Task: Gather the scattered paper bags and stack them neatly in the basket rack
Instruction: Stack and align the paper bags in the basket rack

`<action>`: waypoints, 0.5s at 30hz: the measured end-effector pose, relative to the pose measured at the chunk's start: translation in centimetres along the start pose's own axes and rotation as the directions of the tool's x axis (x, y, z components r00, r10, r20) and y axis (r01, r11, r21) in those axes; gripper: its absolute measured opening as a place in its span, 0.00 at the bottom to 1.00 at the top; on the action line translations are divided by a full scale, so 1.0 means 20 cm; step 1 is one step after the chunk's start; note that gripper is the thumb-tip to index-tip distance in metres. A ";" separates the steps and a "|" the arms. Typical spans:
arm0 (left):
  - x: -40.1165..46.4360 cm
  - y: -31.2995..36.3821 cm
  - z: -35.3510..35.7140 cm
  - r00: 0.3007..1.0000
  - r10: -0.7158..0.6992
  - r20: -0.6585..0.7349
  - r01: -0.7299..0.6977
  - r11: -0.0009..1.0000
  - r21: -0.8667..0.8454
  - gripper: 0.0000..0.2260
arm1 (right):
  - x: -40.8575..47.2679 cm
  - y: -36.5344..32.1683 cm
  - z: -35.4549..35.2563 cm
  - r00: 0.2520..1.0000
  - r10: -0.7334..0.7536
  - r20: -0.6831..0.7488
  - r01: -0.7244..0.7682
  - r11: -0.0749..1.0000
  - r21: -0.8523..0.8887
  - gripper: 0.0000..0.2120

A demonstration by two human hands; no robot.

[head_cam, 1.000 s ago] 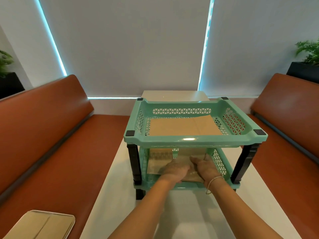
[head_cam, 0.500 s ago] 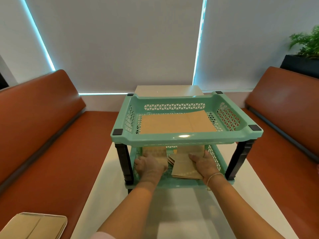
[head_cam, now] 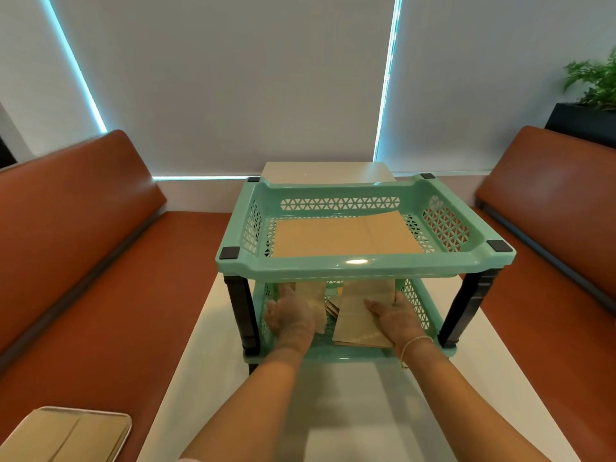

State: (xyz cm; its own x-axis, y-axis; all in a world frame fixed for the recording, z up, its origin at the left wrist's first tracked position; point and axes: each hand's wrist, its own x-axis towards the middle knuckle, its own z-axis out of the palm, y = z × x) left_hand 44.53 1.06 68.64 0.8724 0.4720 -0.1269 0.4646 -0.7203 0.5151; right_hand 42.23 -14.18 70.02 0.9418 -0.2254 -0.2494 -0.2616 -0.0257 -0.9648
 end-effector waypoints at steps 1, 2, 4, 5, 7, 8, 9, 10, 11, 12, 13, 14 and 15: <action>0.00 0.01 -0.02 0.999 0.018 0.035 -0.016 0.997 -0.071 0.15 | -0.01 -0.01 0.00 1.000 0.001 -0.002 -0.001 1.000 -0.001 0.12; 0.00 0.02 -0.04 0.996 0.044 0.072 -0.031 0.985 -0.168 0.15 | 0.00 0.00 0.00 1.000 0.004 -0.004 -0.004 1.000 0.000 0.13; -0.01 0.04 -0.09 0.988 0.052 0.145 0.014 0.906 -0.423 0.14 | 0.00 0.00 0.00 1.000 0.020 -0.005 -0.020 1.000 0.004 0.14; -0.01 0.05 -0.11 0.982 0.041 0.186 0.069 0.835 -0.546 0.13 | 0.00 0.00 0.00 1.000 0.026 -0.017 -0.026 1.000 0.004 0.14; -0.01 0.07 -0.12 0.966 0.028 0.256 0.159 0.716 -0.680 0.09 | 0.00 0.00 0.01 0.998 0.024 -0.051 -0.025 1.000 -0.016 0.14; -0.02 0.07 -0.13 0.955 0.050 0.293 0.176 0.697 -0.695 0.07 | 0.00 0.00 0.02 0.998 0.016 -0.065 -0.019 0.999 -0.037 0.13; -0.03 0.08 -0.13 0.940 0.088 0.329 0.169 0.718 -0.676 0.06 | 0.01 0.00 0.02 0.997 0.005 -0.076 -0.010 0.998 -0.067 0.13; -0.04 0.08 -0.13 0.923 0.127 0.363 0.151 0.749 -0.645 0.05 | 0.01 0.00 0.02 0.996 -0.004 -0.085 -0.003 0.997 -0.075 0.13; -0.06 0.09 -0.13 0.908 0.155 0.391 0.130 0.781 -0.611 0.04 | 0.01 0.00 0.03 0.995 -0.010 -0.099 0.003 0.997 -0.073 0.13; -0.08 0.09 -0.12 0.901 0.166 0.402 0.111 0.806 -0.581 0.03 | 0.01 -0.01 0.03 0.993 -0.017 -0.116 0.010 0.998 -0.056 0.14; -0.09 0.10 -0.11 0.895 0.172 0.413 0.092 0.832 -0.547 0.05 | 0.01 -0.01 0.04 0.991 -0.021 -0.132 0.016 0.999 -0.044 0.16; -0.11 0.11 -0.10 0.896 0.176 0.409 0.068 0.853 -0.517 0.09 | 0.02 -0.01 0.04 0.990 -0.016 -0.141 0.013 1.000 -0.024 0.18; -0.11 0.11 -0.08 0.905 0.172 0.389 0.040 0.877 -0.480 0.16 | 0.01 -0.02 0.05 0.990 -0.017 -0.141 0.014 1.000 -0.026 0.19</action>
State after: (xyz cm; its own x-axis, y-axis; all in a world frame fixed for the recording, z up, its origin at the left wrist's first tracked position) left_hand 43.35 -0.85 71.44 0.9283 0.1056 -0.3566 0.3696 -0.3685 0.8530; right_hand 42.82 -13.22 70.19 0.9071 -0.3597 -0.2186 -0.2541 -0.0542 -0.9657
